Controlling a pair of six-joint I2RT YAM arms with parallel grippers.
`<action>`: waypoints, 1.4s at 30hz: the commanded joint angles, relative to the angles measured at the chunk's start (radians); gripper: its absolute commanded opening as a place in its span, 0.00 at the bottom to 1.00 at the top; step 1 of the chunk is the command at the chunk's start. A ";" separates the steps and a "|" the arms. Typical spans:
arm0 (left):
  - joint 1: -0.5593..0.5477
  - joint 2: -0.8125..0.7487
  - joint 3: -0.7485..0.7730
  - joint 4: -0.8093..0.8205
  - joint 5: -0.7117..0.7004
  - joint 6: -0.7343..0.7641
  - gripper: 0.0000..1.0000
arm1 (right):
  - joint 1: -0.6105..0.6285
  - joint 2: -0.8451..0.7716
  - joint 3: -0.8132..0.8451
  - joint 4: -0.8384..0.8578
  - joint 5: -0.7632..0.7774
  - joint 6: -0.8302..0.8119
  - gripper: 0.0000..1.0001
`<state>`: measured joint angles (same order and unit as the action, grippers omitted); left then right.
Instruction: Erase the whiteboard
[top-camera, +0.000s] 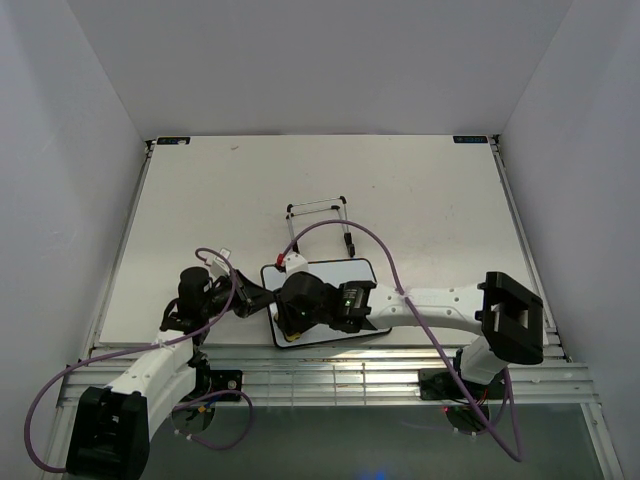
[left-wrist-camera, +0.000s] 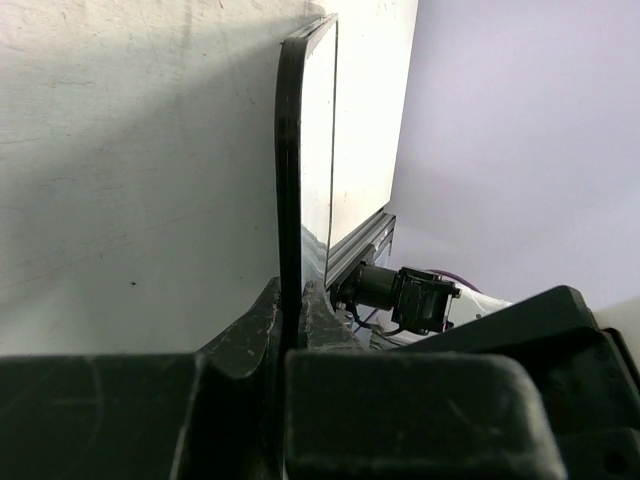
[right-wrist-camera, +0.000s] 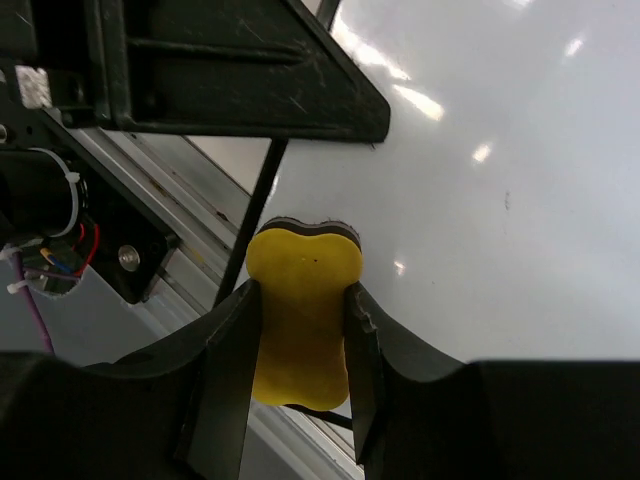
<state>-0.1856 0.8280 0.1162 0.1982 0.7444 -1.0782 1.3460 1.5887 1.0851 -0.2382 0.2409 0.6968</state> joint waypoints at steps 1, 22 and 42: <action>-0.017 -0.033 0.016 0.064 0.000 -0.023 0.00 | 0.021 0.077 0.059 -0.029 -0.031 0.006 0.15; -0.023 -0.044 0.013 0.064 0.016 -0.026 0.00 | -0.118 -0.050 -0.157 -0.187 0.098 -0.045 0.13; -0.029 -0.072 0.003 0.066 -0.007 -0.071 0.00 | 0.079 0.028 -0.092 0.062 0.181 0.038 0.11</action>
<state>-0.2043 0.7898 0.0944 0.1879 0.7242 -1.0958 1.4281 1.5829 1.0512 -0.1955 0.3729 0.7021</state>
